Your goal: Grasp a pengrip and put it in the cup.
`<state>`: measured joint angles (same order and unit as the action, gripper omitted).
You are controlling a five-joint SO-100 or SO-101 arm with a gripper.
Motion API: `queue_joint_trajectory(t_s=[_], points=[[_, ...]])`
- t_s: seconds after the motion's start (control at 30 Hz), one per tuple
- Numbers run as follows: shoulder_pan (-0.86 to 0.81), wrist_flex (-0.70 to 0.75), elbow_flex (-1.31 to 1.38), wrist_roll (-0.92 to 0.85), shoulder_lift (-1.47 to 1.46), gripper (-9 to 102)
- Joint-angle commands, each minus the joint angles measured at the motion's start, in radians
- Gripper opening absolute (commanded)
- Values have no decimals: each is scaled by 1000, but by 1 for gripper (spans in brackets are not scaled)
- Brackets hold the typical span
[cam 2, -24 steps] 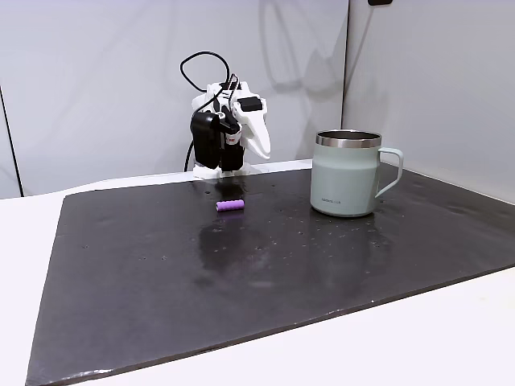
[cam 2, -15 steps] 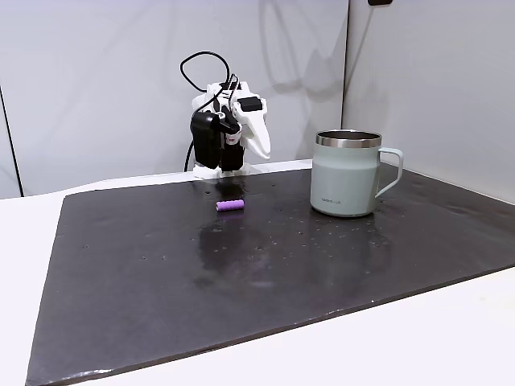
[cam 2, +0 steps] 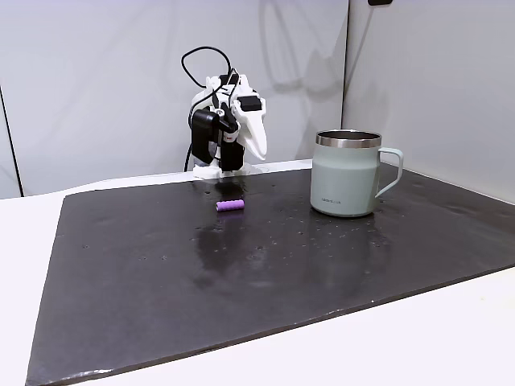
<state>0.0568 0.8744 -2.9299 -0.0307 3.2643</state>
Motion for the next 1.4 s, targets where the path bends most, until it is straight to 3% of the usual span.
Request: queue_joint_trajectory(t_s=[0.0,0.27,0.6,0.8,1.03,1.37], points=[[8,83,310,-23,-160,0],[-129,285,738,-98,-483,4],[-252,390,991,-87,-876,17],[-267,480,1109,-71,-1141,19],[-278,485,1123,-72,-1367,22],[-310,379,1080,-95,-1603,24]])
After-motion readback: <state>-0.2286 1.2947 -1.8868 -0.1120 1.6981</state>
